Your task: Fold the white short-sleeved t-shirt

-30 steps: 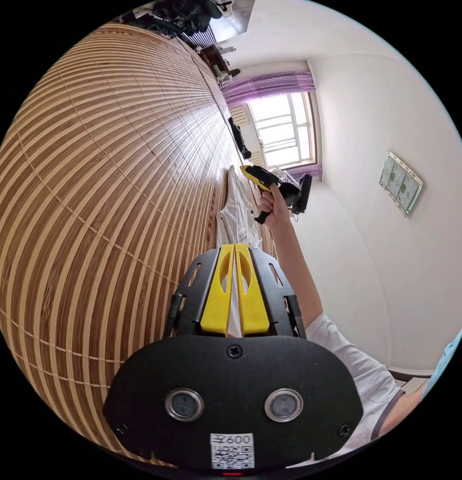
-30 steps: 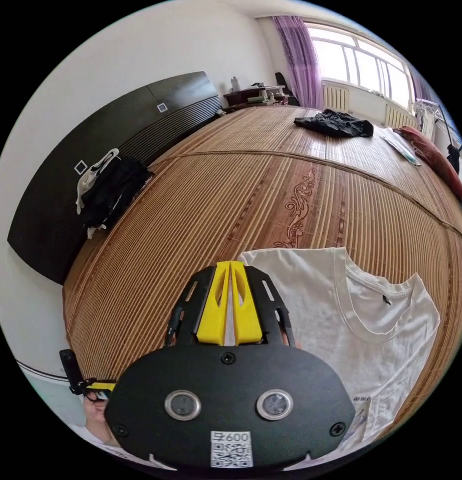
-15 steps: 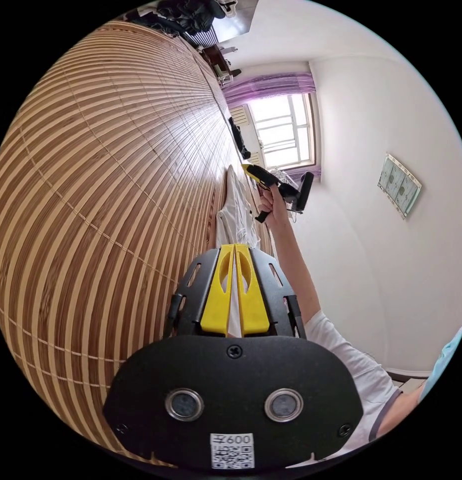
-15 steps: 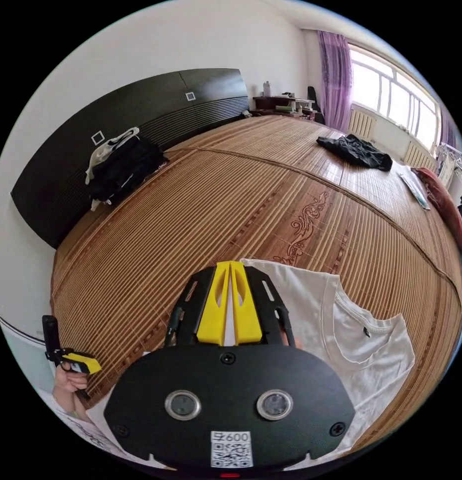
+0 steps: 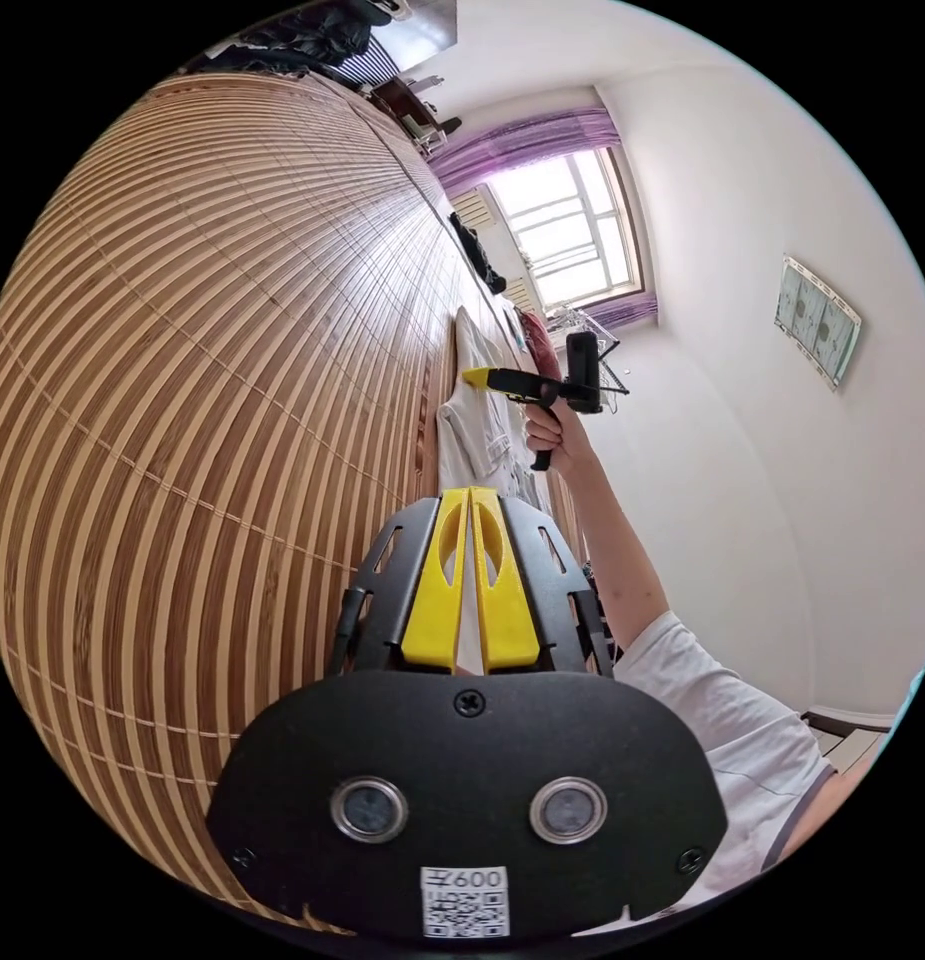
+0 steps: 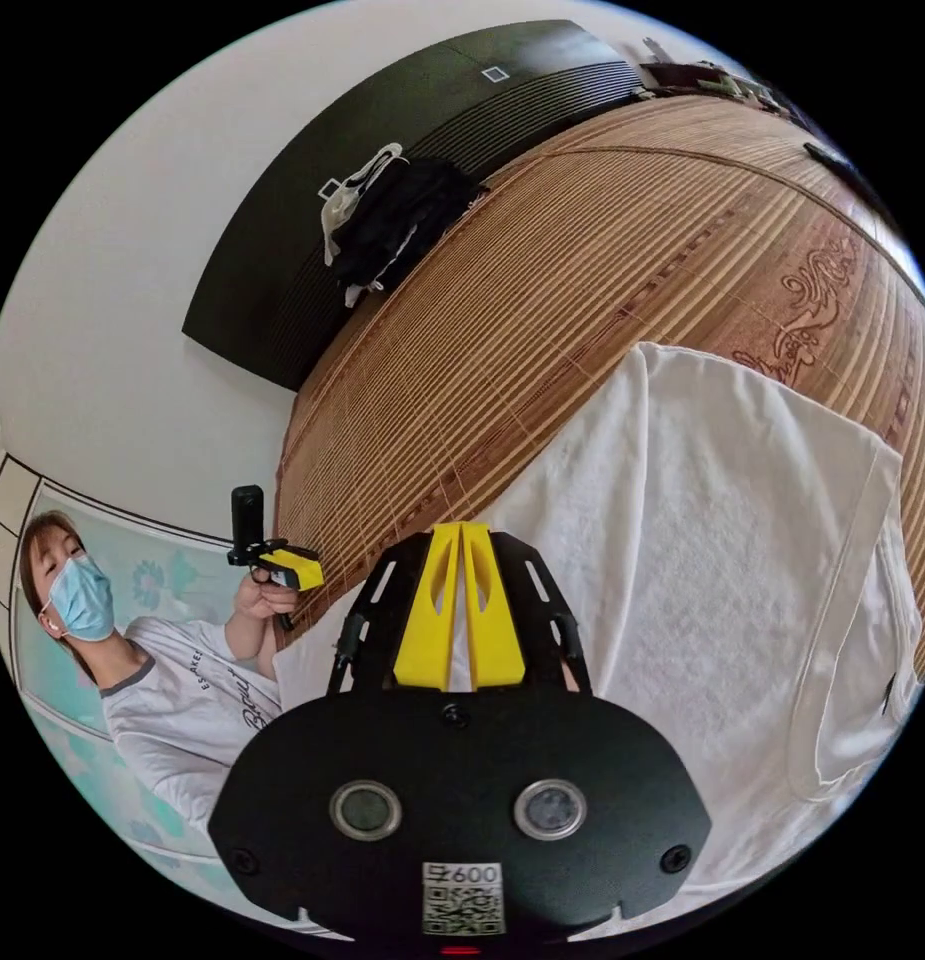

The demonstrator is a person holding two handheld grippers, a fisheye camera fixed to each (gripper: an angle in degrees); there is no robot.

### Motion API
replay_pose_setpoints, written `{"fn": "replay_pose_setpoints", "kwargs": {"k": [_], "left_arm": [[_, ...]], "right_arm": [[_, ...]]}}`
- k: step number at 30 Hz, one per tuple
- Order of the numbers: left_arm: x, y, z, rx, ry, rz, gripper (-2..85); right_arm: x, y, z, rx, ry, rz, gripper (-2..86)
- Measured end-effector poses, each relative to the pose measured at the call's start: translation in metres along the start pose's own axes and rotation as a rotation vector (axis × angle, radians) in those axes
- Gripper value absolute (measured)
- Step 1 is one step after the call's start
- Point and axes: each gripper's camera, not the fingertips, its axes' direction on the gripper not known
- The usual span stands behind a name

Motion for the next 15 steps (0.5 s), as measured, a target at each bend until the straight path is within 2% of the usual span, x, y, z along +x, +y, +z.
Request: {"fn": "replay_pose_setpoints", "kwargs": {"k": [8,15], "left_arm": [[0.002,-0.007,-0.005,0.013,0.02,-0.02,0.1],[0.01,-0.015,-0.007,0.01,0.023,-0.014,0.1]], "right_arm": [[0.025,0.04,-0.044,0.119,-0.009,0.124,8.6],[0.006,0.072,-0.056,0.155,0.037,0.165,8.5]]}}
